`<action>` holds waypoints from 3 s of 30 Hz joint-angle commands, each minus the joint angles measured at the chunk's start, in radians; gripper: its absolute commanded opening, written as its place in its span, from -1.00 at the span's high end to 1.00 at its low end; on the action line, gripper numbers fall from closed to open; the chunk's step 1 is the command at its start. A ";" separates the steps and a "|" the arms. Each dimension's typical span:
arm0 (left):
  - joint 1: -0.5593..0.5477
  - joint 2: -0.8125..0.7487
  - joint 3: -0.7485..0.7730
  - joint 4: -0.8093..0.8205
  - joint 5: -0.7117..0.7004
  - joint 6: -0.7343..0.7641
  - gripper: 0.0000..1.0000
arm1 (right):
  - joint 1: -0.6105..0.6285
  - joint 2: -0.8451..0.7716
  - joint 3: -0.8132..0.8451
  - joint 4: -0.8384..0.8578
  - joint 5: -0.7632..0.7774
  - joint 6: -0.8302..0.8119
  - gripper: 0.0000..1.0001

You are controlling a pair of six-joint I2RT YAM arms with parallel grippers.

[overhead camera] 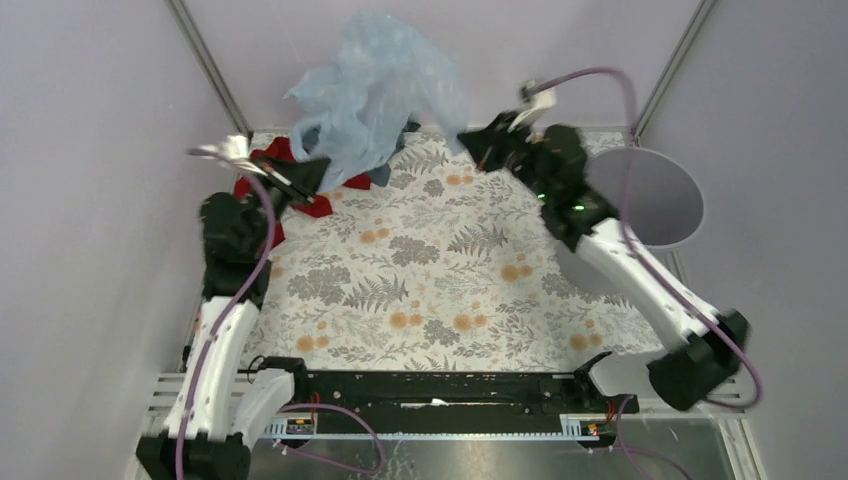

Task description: Put the trash bags into the trash bin

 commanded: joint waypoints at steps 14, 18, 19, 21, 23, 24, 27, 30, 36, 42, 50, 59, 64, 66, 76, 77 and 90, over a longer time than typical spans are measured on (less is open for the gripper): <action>0.000 0.076 -0.538 -0.059 0.016 -0.021 0.93 | -0.002 0.109 -0.496 -0.109 -0.030 -0.019 1.00; -0.007 0.078 -0.609 0.044 0.066 -0.090 0.96 | -0.001 0.035 -0.619 -0.073 -0.022 0.010 1.00; -0.017 0.096 -0.617 0.083 0.084 -0.104 0.99 | -0.002 0.025 -0.641 -0.058 -0.037 0.006 1.00; -0.048 0.123 -0.620 0.160 0.087 -0.124 1.00 | -0.001 0.020 -0.676 -0.035 -0.059 -0.011 1.00; -0.086 0.166 -0.595 0.218 0.062 -0.133 1.00 | 0.000 0.019 -0.681 -0.044 -0.061 -0.024 1.00; -0.105 0.202 -0.572 0.238 0.045 -0.135 1.00 | 0.000 0.015 -0.680 -0.050 -0.056 -0.029 1.00; -0.119 0.381 -0.471 0.291 0.065 -0.163 1.00 | 0.002 -0.001 -0.680 -0.066 -0.024 -0.048 1.00; -0.126 0.512 -0.430 0.443 0.164 -0.238 1.00 | 0.002 -0.023 -0.679 -0.106 0.045 -0.080 1.00; -0.141 0.357 -0.479 0.144 0.110 -0.112 0.72 | 0.002 -0.084 -0.728 -0.111 0.057 -0.072 0.99; -0.141 0.089 -0.444 -0.484 -0.095 0.019 -0.79 | 0.001 -0.065 -0.722 -0.112 0.035 -0.068 0.97; -0.144 0.146 -0.152 -0.792 -0.283 0.091 -0.98 | 0.001 -0.084 -0.733 -0.092 0.030 -0.066 0.96; -0.170 0.306 -0.252 -0.492 0.011 0.072 -0.50 | 0.002 -0.119 -0.744 -0.091 0.036 -0.066 0.95; -0.368 0.391 -0.230 -0.295 -0.074 0.015 -0.05 | 0.001 -0.139 -0.736 -0.118 0.024 -0.075 0.80; -0.440 0.413 -0.169 -0.307 -0.131 0.054 0.07 | 0.002 -0.160 -0.747 -0.121 0.044 -0.073 0.70; -0.507 0.376 -0.137 -0.538 -0.064 0.184 -0.97 | 0.002 -0.168 -0.764 -0.156 0.070 -0.061 0.51; -0.507 0.363 -0.137 -0.592 -0.096 0.183 -0.98 | 0.002 -0.162 -0.758 -0.157 0.068 -0.062 0.51; -0.420 0.344 0.031 -0.870 -0.452 0.222 -0.97 | 0.001 -0.135 -0.746 -0.156 0.072 -0.070 0.47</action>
